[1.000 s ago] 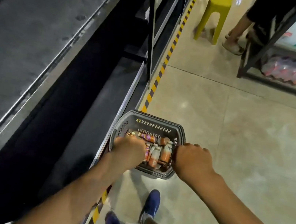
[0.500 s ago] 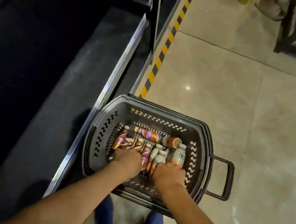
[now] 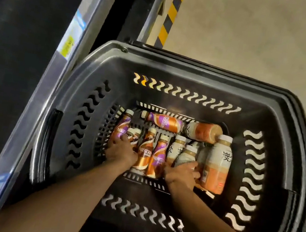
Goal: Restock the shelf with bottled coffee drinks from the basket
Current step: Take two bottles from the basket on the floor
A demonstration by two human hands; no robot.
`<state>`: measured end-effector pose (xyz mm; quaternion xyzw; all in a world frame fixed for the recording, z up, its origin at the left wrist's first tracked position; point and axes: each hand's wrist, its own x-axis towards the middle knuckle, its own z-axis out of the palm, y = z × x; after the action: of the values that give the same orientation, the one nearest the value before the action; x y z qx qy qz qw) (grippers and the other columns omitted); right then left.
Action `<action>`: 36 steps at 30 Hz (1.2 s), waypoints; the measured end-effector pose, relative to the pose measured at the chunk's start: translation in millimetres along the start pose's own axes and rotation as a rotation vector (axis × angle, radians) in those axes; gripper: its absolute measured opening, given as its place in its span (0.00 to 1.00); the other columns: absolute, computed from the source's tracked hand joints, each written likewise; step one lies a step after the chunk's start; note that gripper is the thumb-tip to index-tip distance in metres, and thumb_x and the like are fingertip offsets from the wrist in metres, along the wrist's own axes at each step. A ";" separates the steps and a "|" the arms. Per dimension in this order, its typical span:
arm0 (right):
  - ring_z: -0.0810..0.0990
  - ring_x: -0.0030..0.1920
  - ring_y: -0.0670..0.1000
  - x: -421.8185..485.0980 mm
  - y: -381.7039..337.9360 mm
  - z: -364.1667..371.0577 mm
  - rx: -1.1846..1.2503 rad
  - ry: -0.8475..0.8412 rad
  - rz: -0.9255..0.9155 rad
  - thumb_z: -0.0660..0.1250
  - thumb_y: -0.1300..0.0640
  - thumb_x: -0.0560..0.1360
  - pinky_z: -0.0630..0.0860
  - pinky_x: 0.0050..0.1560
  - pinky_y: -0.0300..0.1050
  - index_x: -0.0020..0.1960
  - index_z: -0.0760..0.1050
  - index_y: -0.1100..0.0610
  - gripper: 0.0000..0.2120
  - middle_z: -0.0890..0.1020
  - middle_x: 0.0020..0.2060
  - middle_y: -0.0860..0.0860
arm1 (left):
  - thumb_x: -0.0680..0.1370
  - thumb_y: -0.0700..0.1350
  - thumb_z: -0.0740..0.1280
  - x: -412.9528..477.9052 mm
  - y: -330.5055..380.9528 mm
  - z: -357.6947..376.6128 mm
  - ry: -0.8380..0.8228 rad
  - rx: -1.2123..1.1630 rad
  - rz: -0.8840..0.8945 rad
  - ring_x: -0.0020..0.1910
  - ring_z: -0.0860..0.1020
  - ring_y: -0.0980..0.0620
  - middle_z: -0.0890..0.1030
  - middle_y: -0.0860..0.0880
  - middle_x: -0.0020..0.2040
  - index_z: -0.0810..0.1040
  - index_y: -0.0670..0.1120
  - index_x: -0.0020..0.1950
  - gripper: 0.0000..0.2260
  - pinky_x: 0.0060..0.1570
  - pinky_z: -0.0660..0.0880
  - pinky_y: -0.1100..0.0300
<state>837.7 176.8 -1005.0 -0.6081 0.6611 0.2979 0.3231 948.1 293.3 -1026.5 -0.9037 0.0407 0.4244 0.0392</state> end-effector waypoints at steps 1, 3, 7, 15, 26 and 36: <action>0.72 0.64 0.65 4.7 -7.6 8.2 0.001 0.019 0.060 0.74 0.35 0.66 0.73 0.63 0.60 0.77 0.41 0.57 0.58 0.64 0.68 0.63 | 0.72 0.62 0.71 8.0 1.3 5.6 0.038 -0.035 -0.022 0.65 0.71 0.39 0.64 0.41 0.72 0.57 0.48 0.76 0.40 0.55 0.75 0.46; 0.70 0.65 0.66 16.2 -18.0 21.5 0.041 0.088 0.145 0.72 0.31 0.65 0.70 0.65 0.62 0.77 0.41 0.56 0.58 0.62 0.68 0.62 | 0.71 0.63 0.72 21.1 1.0 13.0 0.110 -0.055 -0.031 0.63 0.73 0.40 0.65 0.41 0.70 0.58 0.49 0.74 0.39 0.49 0.74 0.49; 0.73 0.64 0.66 39.3 -14.2 33.4 0.288 0.194 0.112 0.71 0.36 0.69 0.69 0.64 0.63 0.73 0.53 0.57 0.45 0.68 0.68 0.61 | 0.73 0.62 0.71 34.3 -5.3 19.8 0.174 0.000 -0.004 0.58 0.75 0.43 0.68 0.42 0.66 0.64 0.49 0.71 0.33 0.41 0.70 0.54; 0.79 0.55 0.58 -3.2 7.7 -18.9 0.521 -0.024 -0.056 0.75 0.40 0.66 0.75 0.60 0.61 0.61 0.65 0.50 0.31 0.78 0.53 0.51 | 0.73 0.50 0.74 -27.1 20.2 -28.2 0.000 -0.400 0.021 0.57 0.78 0.45 0.78 0.47 0.60 0.71 0.48 0.67 0.25 0.46 0.74 0.56; 0.84 0.45 0.51 -311.6 11.7 -322.1 0.619 -0.099 -0.435 0.76 0.48 0.64 0.81 0.52 0.57 0.50 0.76 0.48 0.17 0.85 0.43 0.49 | 0.73 0.42 0.72 -373.2 54.7 -279.4 -0.045 -1.051 0.209 0.42 0.81 0.52 0.83 0.48 0.45 0.76 0.50 0.54 0.12 0.43 0.81 0.53; 0.81 0.41 0.46 -580.5 16.0 -526.4 0.640 0.079 -0.905 0.75 0.48 0.69 0.76 0.37 0.43 0.52 0.71 0.47 0.17 0.81 0.42 0.45 | 0.73 0.46 0.73 -661.9 38.1 -470.2 0.403 -1.072 0.483 0.38 0.79 0.55 0.81 0.50 0.41 0.75 0.47 0.47 0.08 0.34 0.75 0.64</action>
<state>817.6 118.8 -223.7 -0.7136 0.4030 -0.1097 0.5624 882.0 232.6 -218.7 -0.8253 0.0318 0.2036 -0.5257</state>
